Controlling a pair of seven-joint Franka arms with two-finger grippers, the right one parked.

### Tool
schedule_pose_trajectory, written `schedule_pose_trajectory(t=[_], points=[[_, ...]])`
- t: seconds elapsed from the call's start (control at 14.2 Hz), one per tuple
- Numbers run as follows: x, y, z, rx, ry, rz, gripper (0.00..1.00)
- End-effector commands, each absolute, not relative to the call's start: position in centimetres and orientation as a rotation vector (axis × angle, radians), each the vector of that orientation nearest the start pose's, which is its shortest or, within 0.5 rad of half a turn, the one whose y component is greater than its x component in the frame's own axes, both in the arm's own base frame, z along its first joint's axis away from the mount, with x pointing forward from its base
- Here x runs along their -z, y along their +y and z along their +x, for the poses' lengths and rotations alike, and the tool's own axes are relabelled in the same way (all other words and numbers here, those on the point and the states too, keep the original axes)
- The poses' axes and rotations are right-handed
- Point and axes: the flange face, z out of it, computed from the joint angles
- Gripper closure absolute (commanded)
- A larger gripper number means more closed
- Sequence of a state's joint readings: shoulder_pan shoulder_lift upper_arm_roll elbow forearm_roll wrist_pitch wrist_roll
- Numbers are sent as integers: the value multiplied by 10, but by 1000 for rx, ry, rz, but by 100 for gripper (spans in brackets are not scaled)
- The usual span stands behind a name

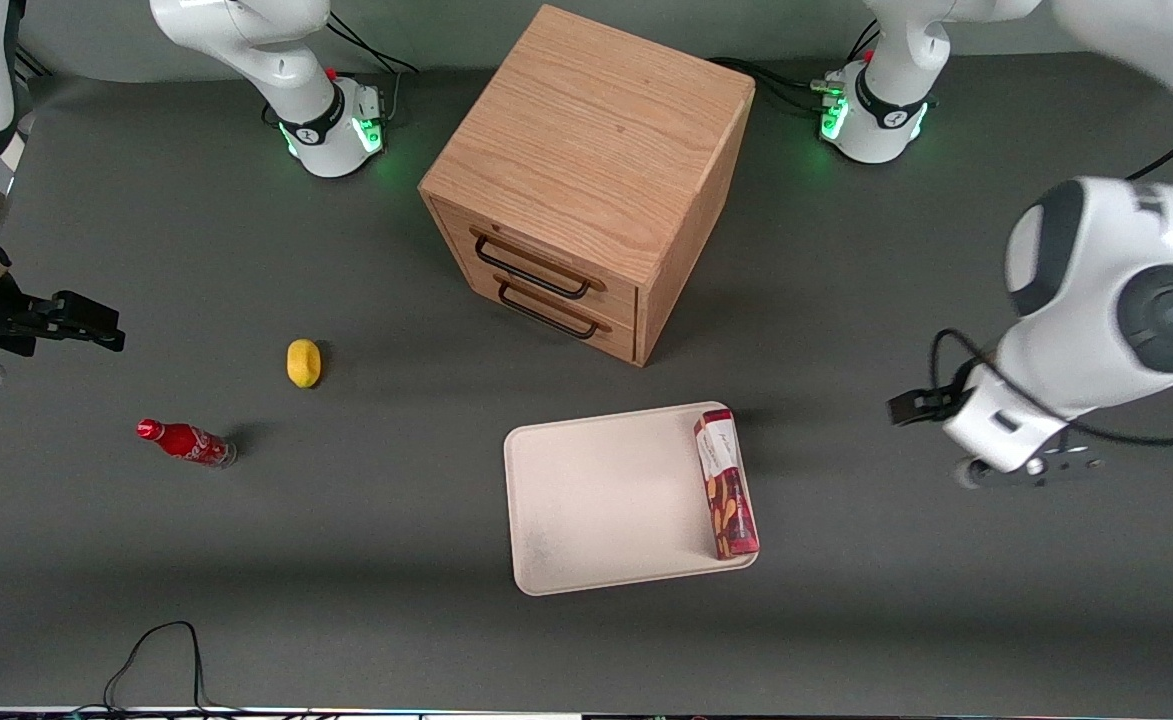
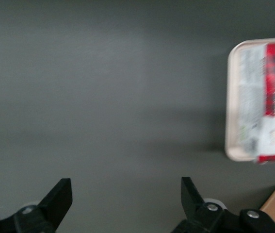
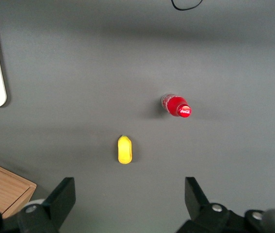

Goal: Place red cookie box on tray

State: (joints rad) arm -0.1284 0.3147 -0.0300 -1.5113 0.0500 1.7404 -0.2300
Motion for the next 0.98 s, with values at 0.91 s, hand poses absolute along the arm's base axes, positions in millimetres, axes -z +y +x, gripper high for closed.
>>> schedule_pose_trajectory(t=[0.91], points=[[-591, 13, 517, -133, -210, -3115, 0]])
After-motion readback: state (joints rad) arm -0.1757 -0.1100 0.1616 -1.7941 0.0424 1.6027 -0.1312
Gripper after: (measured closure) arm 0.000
